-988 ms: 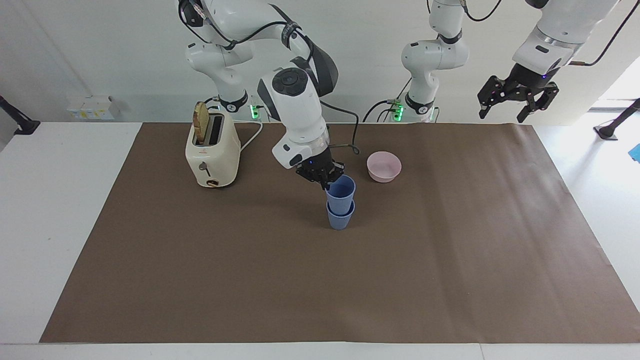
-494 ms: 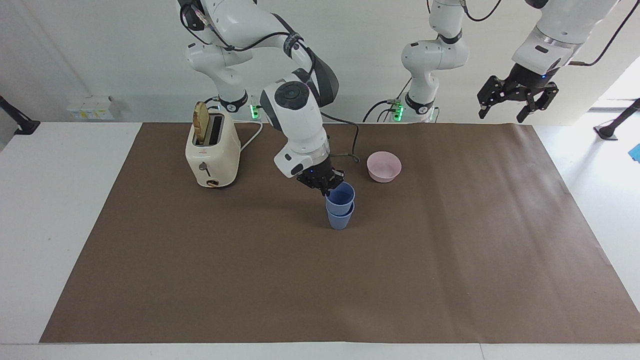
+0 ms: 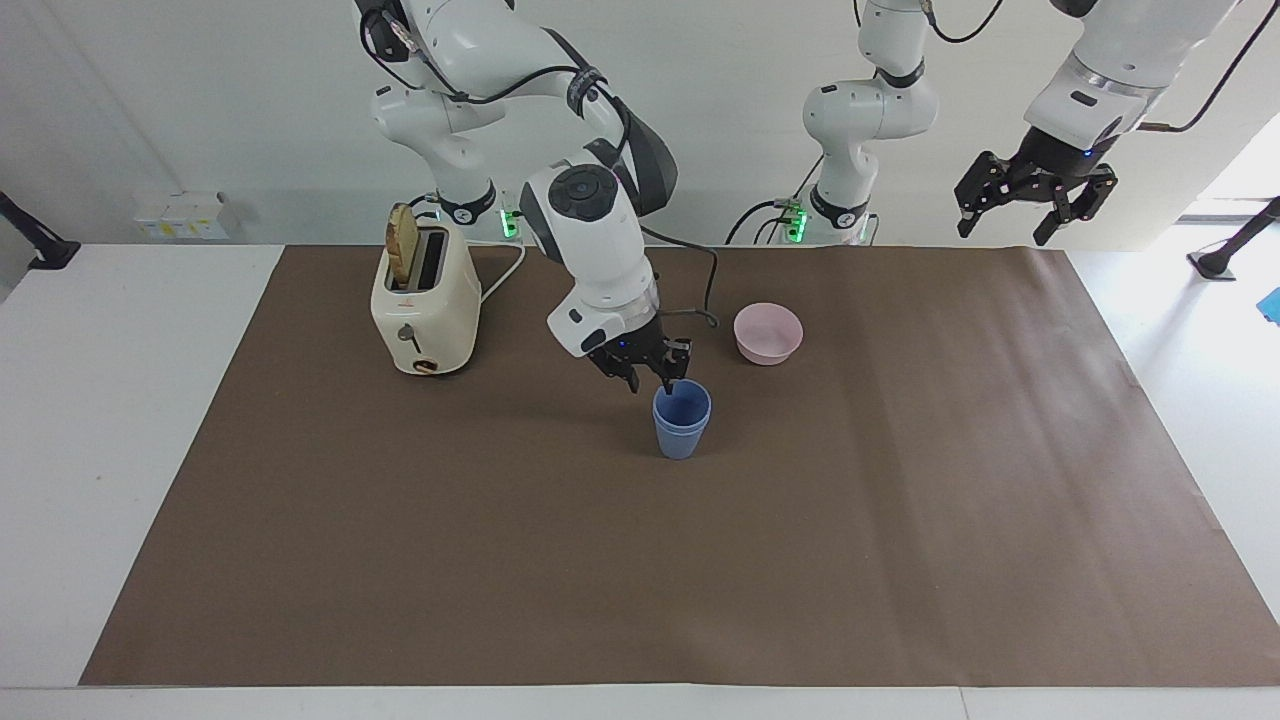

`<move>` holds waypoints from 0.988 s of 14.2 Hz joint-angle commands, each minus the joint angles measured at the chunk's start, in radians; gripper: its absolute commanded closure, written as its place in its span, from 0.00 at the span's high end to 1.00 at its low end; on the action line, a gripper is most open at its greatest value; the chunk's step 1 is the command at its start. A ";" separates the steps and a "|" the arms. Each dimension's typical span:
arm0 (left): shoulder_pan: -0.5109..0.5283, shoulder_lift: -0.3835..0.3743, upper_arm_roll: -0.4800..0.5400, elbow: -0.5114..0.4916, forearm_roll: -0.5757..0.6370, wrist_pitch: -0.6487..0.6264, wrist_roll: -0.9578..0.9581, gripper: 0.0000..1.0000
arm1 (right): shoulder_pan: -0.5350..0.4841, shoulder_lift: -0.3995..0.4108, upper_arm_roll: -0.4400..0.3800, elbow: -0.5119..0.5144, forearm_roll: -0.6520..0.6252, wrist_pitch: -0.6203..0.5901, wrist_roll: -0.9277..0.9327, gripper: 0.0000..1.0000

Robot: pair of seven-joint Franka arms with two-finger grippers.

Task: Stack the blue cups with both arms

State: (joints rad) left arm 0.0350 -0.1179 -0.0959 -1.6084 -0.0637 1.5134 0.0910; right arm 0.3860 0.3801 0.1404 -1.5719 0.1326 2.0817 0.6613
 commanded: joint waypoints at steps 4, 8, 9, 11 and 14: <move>0.016 -0.003 -0.002 0.002 -0.005 -0.013 0.000 1.00 | -0.032 -0.032 -0.012 0.033 -0.069 -0.096 -0.005 1.00; 0.014 -0.002 -0.001 0.008 -0.005 -0.019 -0.005 1.00 | -0.104 -0.055 -0.008 0.144 -0.117 -0.320 -0.113 1.00; 0.014 -0.002 0.001 0.008 -0.004 -0.021 -0.010 1.00 | -0.117 -0.070 -0.010 0.147 -0.117 -0.350 -0.144 1.00; 0.014 -0.002 -0.001 -0.008 0.007 -0.012 0.006 1.00 | -0.156 -0.116 -0.009 0.147 -0.116 -0.397 -0.181 1.00; 0.002 0.001 -0.004 -0.010 0.041 0.001 0.004 1.00 | -0.226 -0.182 -0.007 0.147 -0.114 -0.500 -0.299 1.00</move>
State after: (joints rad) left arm 0.0354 -0.1146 -0.0934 -1.6123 -0.0480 1.5132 0.0912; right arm 0.2070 0.2425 0.1214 -1.4193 0.0263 1.6355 0.4366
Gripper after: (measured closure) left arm 0.000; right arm 0.000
